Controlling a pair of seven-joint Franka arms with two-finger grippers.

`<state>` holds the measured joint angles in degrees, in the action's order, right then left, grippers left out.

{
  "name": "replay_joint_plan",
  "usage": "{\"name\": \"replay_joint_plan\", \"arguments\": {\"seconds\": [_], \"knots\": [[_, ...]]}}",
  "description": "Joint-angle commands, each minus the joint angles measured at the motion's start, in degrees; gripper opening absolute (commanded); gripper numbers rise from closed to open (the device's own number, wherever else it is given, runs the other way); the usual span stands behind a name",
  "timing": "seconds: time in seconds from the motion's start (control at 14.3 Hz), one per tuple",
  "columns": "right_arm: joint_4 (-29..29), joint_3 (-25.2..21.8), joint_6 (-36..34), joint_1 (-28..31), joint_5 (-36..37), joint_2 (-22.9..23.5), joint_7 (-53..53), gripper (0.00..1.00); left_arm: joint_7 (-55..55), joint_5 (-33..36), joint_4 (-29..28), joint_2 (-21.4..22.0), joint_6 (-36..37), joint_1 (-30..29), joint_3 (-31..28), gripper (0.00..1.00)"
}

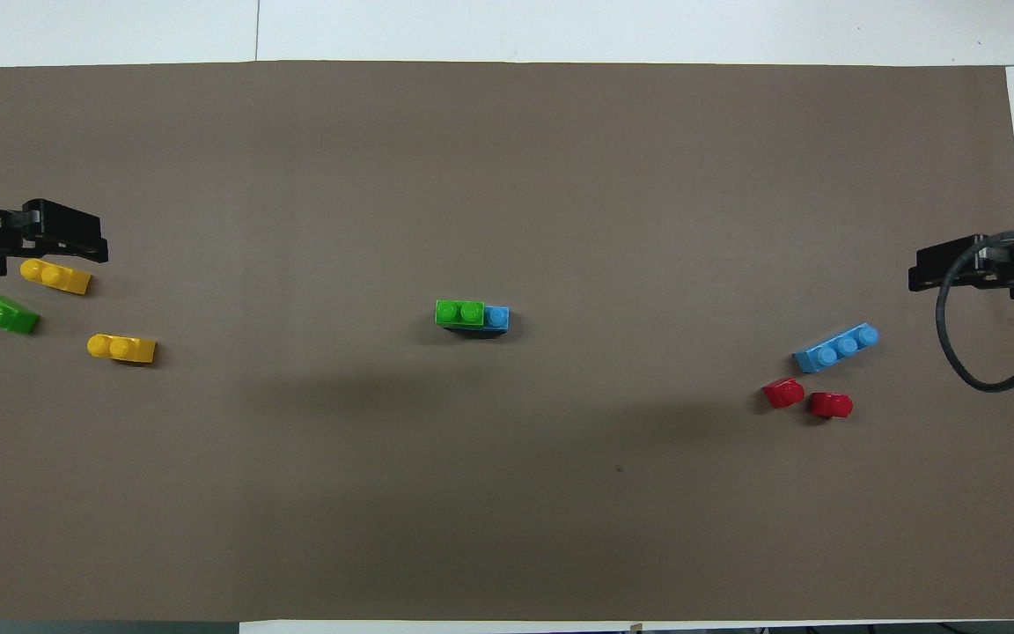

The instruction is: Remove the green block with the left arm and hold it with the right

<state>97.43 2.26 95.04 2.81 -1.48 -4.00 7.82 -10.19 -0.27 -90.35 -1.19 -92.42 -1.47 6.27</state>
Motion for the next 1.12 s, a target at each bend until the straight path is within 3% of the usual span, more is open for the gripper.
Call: {"name": "replay_joint_plan", "arguments": {"seconds": [0.0,0.28,0.63,0.77,1.05], "knots": [[3.46,0.20,3.49,-1.84,-1.06,-0.39,11.55,1.00,-11.12,0.71,-5.17,2.59,-3.80,3.13,-0.12,1.00],[6.97,0.29,3.49,-7.10,-5.62,0.05,39.39,1.00,-32.62,0.27,-9.48,4.09,-7.32,8.05,-0.12,1.00],[11.11,0.29,7.08,-11.24,-17.48,1.89,63.32,1.00,-67.79,-0.87,-13.18,3.48,-14.53,14.29,-0.12,1.00],[14.18,0.29,12.42,-13.78,-22.05,2.33,71.07,1.00,-80.18,-1.22,-14.49,2.43,-19.26,15.87,-0.12,1.00],[15.34,0.29,20.16,-18.00,-27.69,6.19,78.91,1.00,-92.60,-1.22,-14.59,-1.26,-24.37,19.74,-0.20,1.00]]}}
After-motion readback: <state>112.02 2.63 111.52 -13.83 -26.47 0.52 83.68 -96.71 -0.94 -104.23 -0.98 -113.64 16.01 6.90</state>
